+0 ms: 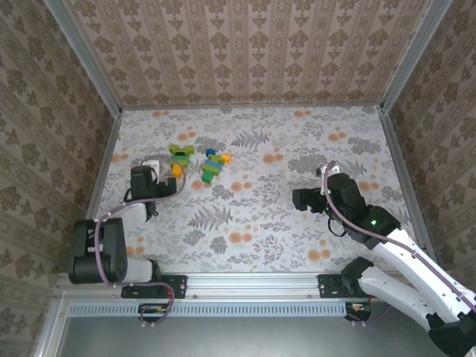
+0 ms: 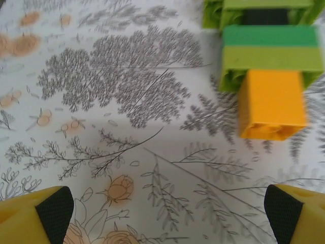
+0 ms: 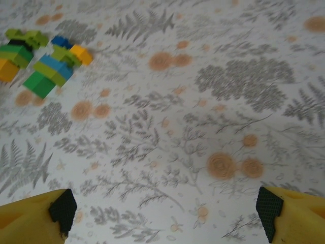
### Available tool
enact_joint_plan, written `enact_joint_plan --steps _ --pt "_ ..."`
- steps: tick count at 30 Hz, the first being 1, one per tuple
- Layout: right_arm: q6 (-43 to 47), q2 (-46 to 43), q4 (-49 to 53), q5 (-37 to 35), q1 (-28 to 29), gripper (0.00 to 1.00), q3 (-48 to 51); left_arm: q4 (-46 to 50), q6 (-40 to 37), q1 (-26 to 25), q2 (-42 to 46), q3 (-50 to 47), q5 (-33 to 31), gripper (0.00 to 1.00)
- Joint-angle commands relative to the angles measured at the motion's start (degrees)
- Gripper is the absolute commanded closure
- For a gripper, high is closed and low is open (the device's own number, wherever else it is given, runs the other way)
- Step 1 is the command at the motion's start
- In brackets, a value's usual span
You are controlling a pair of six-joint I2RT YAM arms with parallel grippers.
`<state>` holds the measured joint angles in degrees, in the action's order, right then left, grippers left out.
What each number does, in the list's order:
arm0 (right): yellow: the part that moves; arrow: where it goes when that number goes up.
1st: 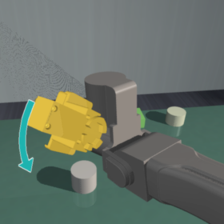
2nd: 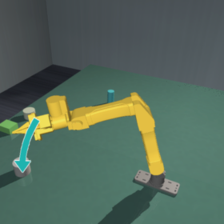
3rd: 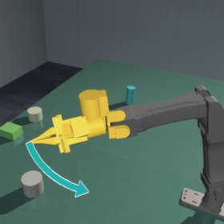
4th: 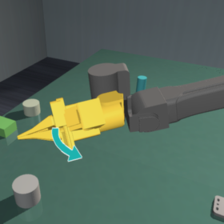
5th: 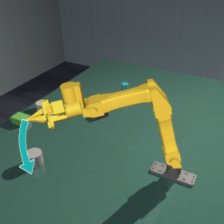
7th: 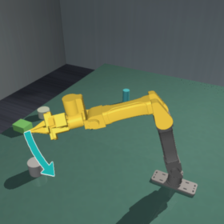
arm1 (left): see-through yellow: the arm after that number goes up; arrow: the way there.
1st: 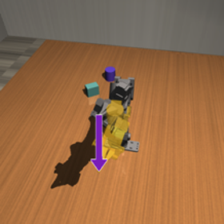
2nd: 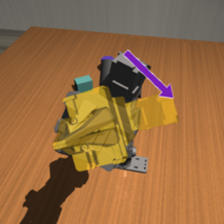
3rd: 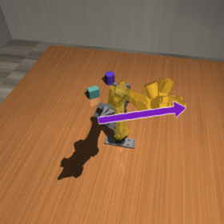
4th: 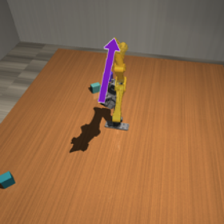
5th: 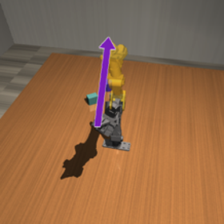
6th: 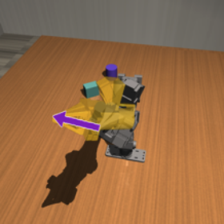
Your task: Assemble a carrot with lego
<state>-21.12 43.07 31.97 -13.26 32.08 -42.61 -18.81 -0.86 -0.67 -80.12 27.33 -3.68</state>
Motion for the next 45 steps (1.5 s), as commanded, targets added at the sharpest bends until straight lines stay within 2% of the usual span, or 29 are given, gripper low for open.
enact_joint_plan --steps 1,3,5,7,9,10,13,17,20,24,27,31,33,36,38,41,45 --pt "1.79 -3.40 -4.33 -8.44 -0.35 0.04 4.92 -16.50 0.03 0.97 -5.02 2.20 1.49 0.00" --pt "6.76 -6.92 -13.34 -9.16 -0.35 0.01 11.43 -17.97 -1.21 0.51 -5.60 1.49 3.33 0.00" --pt "10.46 -11.25 -23.28 -11.28 -0.35 0.00 19.02 -25.51 -0.23 0.25 -5.59 -2.61 0.28 0.00" --pt "14.14 -14.87 -31.57 -12.95 -0.35 0.00 24.59 -33.87 -2.69 -0.16 -8.18 -5.52 2.54 0.00" --pt "19.32 -16.75 -39.48 -13.20 -0.43 0.00 29.17 -29.68 -2.99 -1.55 -7.38 -4.28 1.33 0.00" --pt "21.52 -16.56 -43.23 -13.67 -0.66 0.00 30.73 -31.68 -2.47 -1.42 -8.11 -4.65 -0.62 0.00" --pt "23.85 -10.44 -49.91 -16.87 -3.76 0.00 31.20 -33.72 -0.98 -2.12 -7.87 -5.90 -6.29 0.00" --pt "20.72 6.60 -60.18 -9.05 -15.51 0.00 30.36 -31.96 -0.92 -2.13 -7.81 -5.16 -6.04 0.00" --pt "19.05 20.29 -72.60 -5.26 -20.65 0.00 29.96 -31.82 -0.89 -2.03 -7.77 -5.10 -5.85 0.00" --pt "21.97 29.70 -76.17 -3.37 -22.36 0.00 24.92 -31.81 -0.90 -1.98 -7.85 -5.03 -5.76 0.00" --pt "22.36 34.32 -78.18 0.58 -25.18 0.00 22.58 -31.77 -0.83 -2.01 -7.75 -5.06 -5.73 0.00" --pt "20.50 45.92 -91.67 4.04 -28.67 0.00 23.84 -31.79 -0.89 -2.01 -7.80 -5.01 -5.72 0.00" --pt "20.16 43.78 -84.58 5.40 -29.11 0.00 21.92 -31.81 -0.97 -2.05 -7.85 -5.03 -5.71 0.00" --pt "18.82 44.38 -81.17 7.39 -30.74 0.00 19.62 -31.75 -0.98 -2.06 -7.79 -4.98 -5.72 0.00" --pt "18.84 44.36 -81.46 7.55 -30.86 0.00 19.67 -31.75 -1.18 -1.98 -7.84 -5.01 -5.23 0.00" --pt "18.84 44.52 -81.43 7.59 -30.84 0.00 19.56 -30.59 -3.00 -1.98 -7.82 -4.48 0.09 0.00" --pt "18.84 44.47 -81.36 7.66 -30.83 0.00 19.51 -30.49 -2.91 -1.64 -7.84 -4.41 0.64 0.00"
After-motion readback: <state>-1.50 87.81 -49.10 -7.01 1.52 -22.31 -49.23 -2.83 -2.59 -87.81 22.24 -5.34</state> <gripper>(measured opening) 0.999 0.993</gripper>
